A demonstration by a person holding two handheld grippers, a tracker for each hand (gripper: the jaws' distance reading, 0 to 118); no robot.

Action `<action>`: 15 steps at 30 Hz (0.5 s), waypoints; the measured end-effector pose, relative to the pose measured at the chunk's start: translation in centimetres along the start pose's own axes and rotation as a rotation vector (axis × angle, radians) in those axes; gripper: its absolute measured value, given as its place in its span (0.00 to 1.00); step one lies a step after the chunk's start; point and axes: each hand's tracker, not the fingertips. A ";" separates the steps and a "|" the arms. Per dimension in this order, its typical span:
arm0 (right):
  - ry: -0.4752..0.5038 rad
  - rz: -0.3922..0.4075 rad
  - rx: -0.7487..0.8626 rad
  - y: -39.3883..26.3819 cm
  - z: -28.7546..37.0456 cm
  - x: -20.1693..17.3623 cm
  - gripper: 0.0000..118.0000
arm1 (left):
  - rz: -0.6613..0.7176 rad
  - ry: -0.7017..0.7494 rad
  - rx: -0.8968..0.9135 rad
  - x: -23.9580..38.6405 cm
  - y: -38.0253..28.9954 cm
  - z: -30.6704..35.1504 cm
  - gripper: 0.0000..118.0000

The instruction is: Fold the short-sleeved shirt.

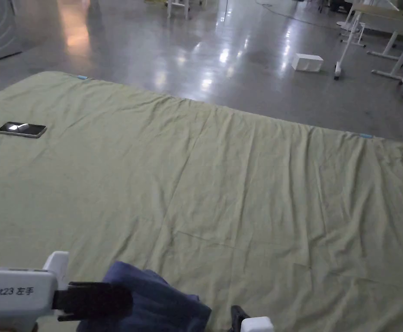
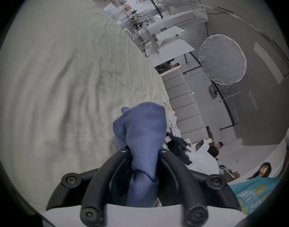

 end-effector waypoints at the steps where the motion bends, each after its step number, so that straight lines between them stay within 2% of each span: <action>1: -0.006 0.005 0.024 1.0 -0.1 0.5 0.00 | -0.005 0.041 0.017 -0.3 0.9 1.6 0.19; 6: -0.036 0.010 0.120 5.5 -0.1 2.8 0.00 | 0.001 0.201 0.022 -2.0 4.9 8.3 0.19; 15: -0.182 -0.007 0.219 10.0 1.3 8.4 0.00 | -0.037 0.659 -0.054 -5.8 11.1 15.6 0.19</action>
